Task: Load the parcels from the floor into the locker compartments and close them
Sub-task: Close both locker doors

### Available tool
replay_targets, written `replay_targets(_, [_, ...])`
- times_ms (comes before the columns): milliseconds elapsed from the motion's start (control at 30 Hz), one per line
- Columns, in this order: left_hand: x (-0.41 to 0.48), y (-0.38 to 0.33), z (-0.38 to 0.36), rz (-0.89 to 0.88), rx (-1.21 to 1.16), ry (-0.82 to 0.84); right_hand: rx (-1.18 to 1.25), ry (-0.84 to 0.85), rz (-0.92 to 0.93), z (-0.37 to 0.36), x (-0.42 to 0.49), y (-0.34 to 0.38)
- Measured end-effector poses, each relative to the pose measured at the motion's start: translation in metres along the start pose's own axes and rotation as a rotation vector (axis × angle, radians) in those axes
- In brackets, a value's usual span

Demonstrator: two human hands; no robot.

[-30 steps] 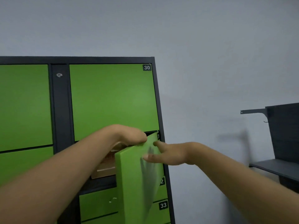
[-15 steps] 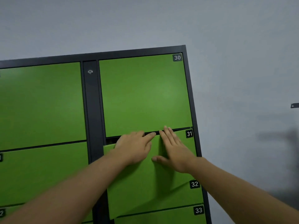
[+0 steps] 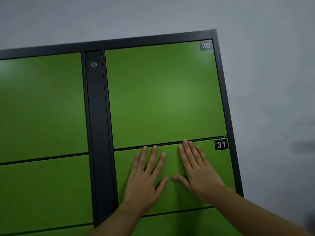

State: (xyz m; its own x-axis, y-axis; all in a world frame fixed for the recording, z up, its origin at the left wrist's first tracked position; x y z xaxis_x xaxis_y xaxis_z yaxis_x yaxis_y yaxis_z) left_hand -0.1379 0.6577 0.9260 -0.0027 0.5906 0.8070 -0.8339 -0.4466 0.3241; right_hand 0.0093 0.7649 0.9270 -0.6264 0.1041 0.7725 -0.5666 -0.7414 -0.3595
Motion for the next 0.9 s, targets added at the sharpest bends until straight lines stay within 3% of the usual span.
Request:
replay_targets(333, [-0.003, 0.000, -0.023, 0.017, 0.002, -0.206, -0.135, -0.076, 0.005, -0.015, 0.001, -0.003])
replay_targets(767, [-0.007, 0.000, -0.027, 0.016, -0.011, -0.238, -0.181, -0.172, -0.002, -0.022, -0.002, -0.001])
replay_targets(900, [-0.006, -0.001, -0.024, 0.014, -0.005, -0.222, -0.173, -0.110, 0.005, -0.018, -0.001, 0.001])
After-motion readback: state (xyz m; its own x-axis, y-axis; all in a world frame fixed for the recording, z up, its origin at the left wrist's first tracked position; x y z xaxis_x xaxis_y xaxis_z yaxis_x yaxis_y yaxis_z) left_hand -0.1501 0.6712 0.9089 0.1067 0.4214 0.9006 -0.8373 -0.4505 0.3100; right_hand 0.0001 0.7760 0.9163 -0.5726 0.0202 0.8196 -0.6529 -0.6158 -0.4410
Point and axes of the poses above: each hand's wrist, its own x-axis towards the middle knuckle, its own z-axis out of the back of the hand, y = z × x, the point moved 6 cm from there along x, towards the middle knuckle, and after that the axes turned 5 degrees about z, right-handed, at the moved point
